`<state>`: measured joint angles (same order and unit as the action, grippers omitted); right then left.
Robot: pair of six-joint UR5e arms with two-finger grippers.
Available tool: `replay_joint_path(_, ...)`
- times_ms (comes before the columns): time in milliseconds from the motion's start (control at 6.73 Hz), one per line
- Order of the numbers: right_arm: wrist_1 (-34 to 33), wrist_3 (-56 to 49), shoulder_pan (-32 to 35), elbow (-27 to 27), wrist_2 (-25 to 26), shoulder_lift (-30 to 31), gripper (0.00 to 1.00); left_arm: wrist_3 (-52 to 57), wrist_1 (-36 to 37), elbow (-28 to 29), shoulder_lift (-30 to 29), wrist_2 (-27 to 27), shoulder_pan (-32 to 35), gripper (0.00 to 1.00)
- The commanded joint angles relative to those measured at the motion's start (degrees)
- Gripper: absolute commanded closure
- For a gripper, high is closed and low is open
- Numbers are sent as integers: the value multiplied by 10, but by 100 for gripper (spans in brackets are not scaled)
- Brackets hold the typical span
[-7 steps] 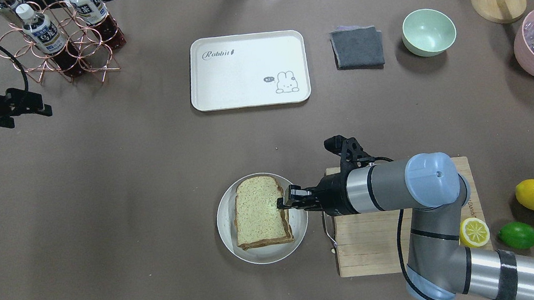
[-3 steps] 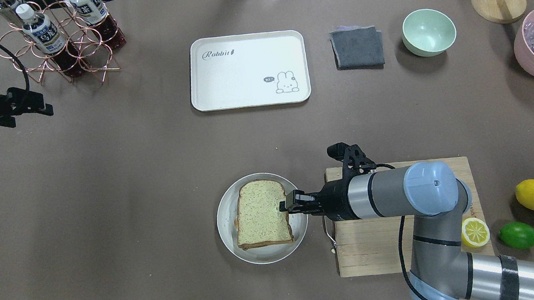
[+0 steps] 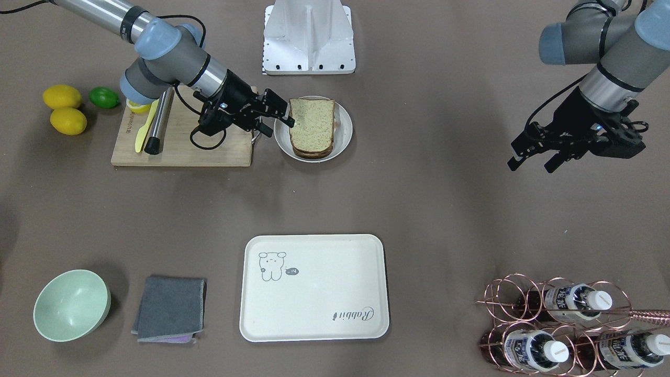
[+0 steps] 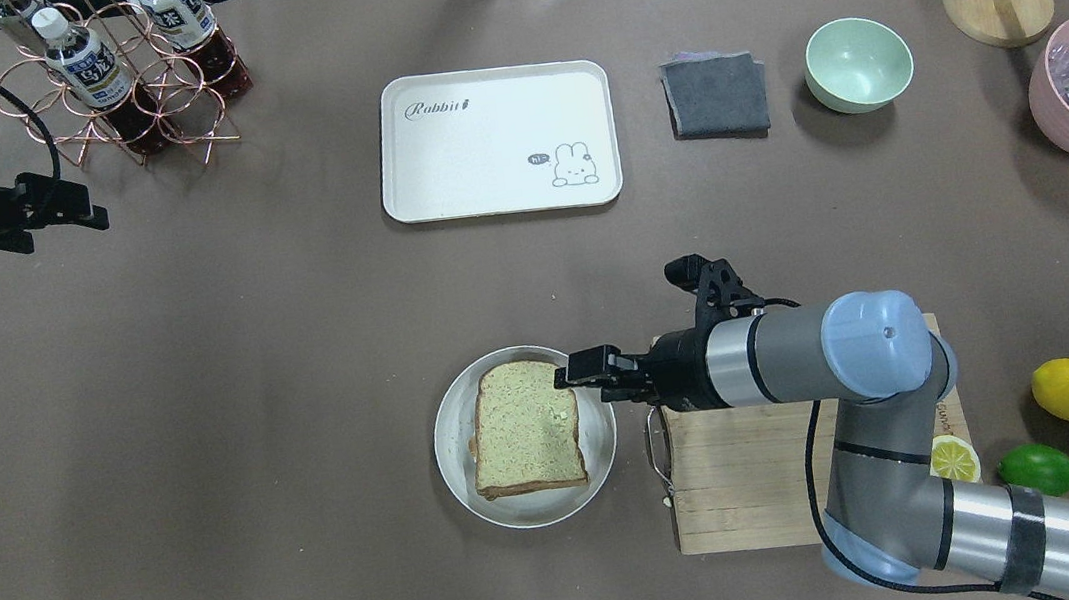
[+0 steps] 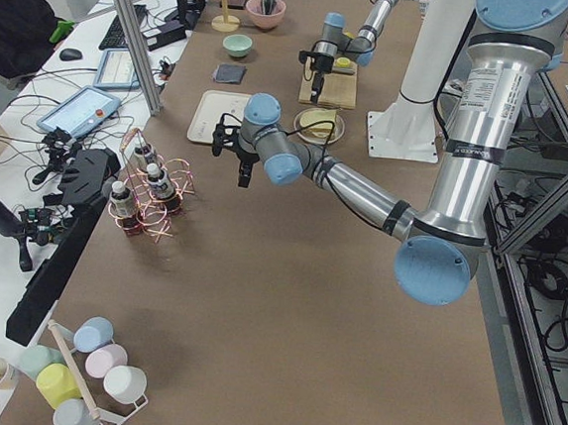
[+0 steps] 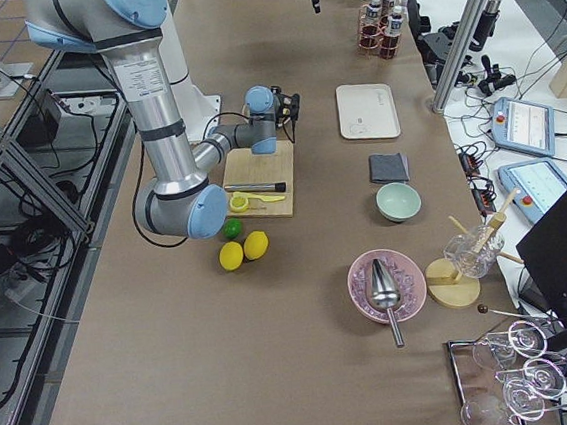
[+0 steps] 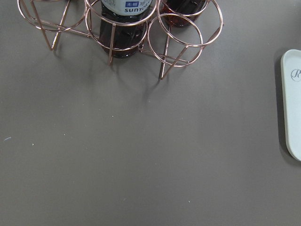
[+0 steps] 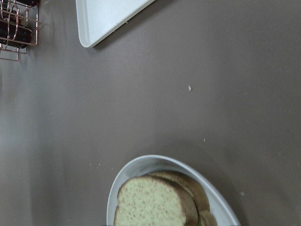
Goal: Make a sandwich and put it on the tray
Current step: 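Open the right gripper and withdraw it while the left arm reaches toward the plate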
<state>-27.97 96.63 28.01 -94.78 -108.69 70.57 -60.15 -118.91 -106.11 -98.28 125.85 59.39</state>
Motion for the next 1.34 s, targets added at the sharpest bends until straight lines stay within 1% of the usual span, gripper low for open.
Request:
replay_joint_path(0,-66,-5,86,-40,-85,21,0,-58,-1,-10,-16,-3,-25,2)
replay_joint_path(149,-67,-26,126,-50,-117,57,0,-137,0,-10,-46,-50,-76,2)
replay_joint_path(446,-69,-100,251,-44,-253,108,0,-227,1,-8,-96,-162,-212,2)
replay_joint_path(594,-69,-146,301,-42,-294,139,0,-271,2,-7,-115,-207,-267,2)
replay_joint_path(743,-70,-162,331,-42,-315,156,0,-300,2,5,-133,-223,-303,2)
replay_joint_path(891,-70,-164,345,-43,-318,165,0,-301,0,9,-137,-248,-333,7)
replay_joint_path(1040,-70,-177,351,-42,-318,175,0,-302,-1,6,-138,-271,-359,29)
replay_joint_path(1189,-70,-179,350,-42,-318,177,0,-302,-1,16,-138,-275,-371,41)
